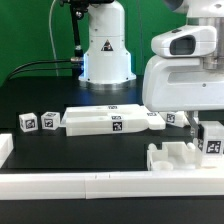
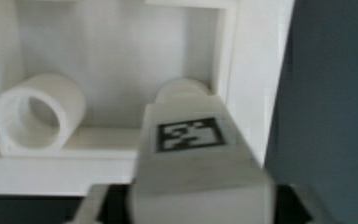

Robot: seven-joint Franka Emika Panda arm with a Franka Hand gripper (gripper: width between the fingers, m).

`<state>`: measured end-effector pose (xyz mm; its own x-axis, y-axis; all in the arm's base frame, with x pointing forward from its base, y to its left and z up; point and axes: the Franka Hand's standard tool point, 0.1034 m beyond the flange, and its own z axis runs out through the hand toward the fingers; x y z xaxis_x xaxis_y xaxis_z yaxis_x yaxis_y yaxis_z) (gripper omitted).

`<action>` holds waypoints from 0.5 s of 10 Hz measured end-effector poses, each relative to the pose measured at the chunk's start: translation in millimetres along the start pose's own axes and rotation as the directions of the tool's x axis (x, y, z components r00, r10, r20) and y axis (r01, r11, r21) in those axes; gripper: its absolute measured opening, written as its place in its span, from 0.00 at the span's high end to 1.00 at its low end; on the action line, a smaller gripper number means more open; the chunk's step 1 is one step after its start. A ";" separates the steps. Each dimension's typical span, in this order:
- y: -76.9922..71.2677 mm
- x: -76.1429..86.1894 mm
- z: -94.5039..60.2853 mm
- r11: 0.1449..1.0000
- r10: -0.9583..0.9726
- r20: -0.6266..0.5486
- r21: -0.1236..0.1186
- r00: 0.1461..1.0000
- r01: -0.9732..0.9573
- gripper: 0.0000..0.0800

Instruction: Assemble chair

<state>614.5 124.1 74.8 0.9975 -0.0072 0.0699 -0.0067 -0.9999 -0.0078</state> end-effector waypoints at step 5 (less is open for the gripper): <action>-0.4 -1.7 0.8 0.619 0.785 -0.003 -0.020 0.619 -0.785 0.64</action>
Offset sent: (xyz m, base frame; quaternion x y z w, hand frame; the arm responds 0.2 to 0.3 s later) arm -0.0116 -0.0020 -0.0019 -0.0693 -0.0153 0.4875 0.8702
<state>612.8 124.5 73.9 0.6124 -0.7895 0.0397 -0.7886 -0.6136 -0.0395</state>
